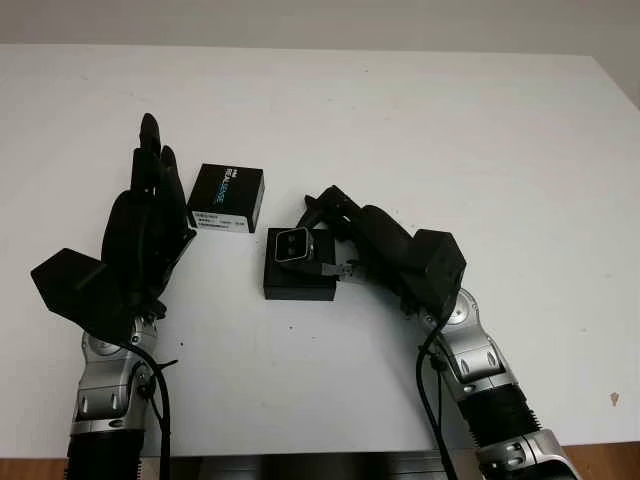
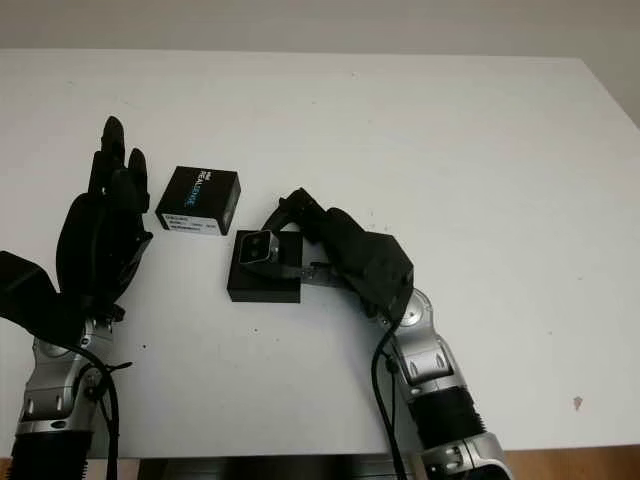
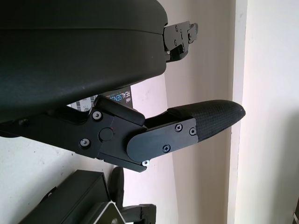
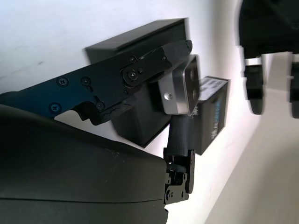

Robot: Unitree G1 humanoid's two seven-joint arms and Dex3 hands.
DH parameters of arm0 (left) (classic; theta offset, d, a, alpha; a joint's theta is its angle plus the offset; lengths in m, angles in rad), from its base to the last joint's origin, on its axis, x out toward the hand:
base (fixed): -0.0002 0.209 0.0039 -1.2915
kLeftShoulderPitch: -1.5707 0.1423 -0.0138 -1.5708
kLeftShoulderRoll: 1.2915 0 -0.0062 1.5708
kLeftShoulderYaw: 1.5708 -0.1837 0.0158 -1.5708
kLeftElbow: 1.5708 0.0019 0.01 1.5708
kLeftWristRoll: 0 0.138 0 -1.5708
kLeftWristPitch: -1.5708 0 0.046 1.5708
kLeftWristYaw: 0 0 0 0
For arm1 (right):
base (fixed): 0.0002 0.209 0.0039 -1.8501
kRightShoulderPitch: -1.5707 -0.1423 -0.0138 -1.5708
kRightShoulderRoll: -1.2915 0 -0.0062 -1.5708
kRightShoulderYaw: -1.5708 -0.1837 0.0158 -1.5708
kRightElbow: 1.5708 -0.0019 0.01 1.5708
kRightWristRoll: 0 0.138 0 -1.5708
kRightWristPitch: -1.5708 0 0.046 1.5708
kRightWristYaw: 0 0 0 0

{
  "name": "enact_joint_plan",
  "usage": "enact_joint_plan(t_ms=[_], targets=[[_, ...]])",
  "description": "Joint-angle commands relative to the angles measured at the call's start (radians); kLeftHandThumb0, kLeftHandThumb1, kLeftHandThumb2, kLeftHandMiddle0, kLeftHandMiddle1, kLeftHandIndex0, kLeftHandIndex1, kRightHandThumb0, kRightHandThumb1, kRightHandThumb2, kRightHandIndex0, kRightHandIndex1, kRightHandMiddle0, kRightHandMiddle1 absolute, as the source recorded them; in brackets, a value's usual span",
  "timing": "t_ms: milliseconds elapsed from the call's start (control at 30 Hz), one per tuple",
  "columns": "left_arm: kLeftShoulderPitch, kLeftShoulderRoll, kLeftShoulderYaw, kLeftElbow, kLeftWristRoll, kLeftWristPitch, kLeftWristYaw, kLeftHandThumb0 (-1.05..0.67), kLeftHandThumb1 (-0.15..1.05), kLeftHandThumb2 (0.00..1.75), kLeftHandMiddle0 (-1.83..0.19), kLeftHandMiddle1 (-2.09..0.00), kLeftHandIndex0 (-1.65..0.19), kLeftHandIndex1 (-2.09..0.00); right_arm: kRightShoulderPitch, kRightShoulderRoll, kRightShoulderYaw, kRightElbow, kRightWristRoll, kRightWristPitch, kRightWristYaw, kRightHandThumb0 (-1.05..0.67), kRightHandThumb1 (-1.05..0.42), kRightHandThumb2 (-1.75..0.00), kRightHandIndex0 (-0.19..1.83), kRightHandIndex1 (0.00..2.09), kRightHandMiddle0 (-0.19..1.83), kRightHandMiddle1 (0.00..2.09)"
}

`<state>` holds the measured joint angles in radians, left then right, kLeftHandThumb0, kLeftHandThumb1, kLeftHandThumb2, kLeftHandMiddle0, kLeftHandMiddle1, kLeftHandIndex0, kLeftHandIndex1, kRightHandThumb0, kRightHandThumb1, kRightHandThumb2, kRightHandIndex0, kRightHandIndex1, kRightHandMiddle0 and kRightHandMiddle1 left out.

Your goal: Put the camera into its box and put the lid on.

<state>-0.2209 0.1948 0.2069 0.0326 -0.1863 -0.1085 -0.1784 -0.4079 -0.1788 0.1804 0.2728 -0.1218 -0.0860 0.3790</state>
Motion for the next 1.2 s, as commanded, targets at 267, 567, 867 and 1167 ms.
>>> enact_joint_plan(t_ms=[267,567,867,1167], targets=[[0.013,0.006,0.005,-0.009,0.002,-0.009,0.003,-0.77,1.05,0.71,0.19,0.0,0.19,0.0,0.035,-0.066,0.055,-0.075,-0.087,-0.021,0.013,-0.6,-1.01,-0.06,-0.17,0.01,-0.19,0.88],[0.011,0.005,0.008,-0.001,-0.005,-0.016,-0.008,-0.75,1.05,0.71,0.19,0.0,0.19,0.0,0.044,-0.076,0.049,-0.117,-0.083,-0.008,0.014,-0.57,-1.0,-0.05,-0.19,0.0,-0.19,0.77],[0.013,0.002,0.004,-0.011,0.001,-0.002,0.004,-0.76,1.05,0.7,0.19,0.0,0.19,0.0,0.047,-0.07,0.041,-0.101,-0.079,-0.032,-0.011,-0.57,-1.0,-0.05,-0.17,0.02,-0.16,0.78],[0.016,0.002,0.003,-0.01,-0.002,-0.008,-0.001,-0.76,1.05,0.7,0.19,0.0,0.19,0.0,0.076,-0.044,0.041,-0.093,-0.153,-0.154,-0.185,-0.56,-0.94,-0.05,0.04,0.11,-0.16,1.12]])
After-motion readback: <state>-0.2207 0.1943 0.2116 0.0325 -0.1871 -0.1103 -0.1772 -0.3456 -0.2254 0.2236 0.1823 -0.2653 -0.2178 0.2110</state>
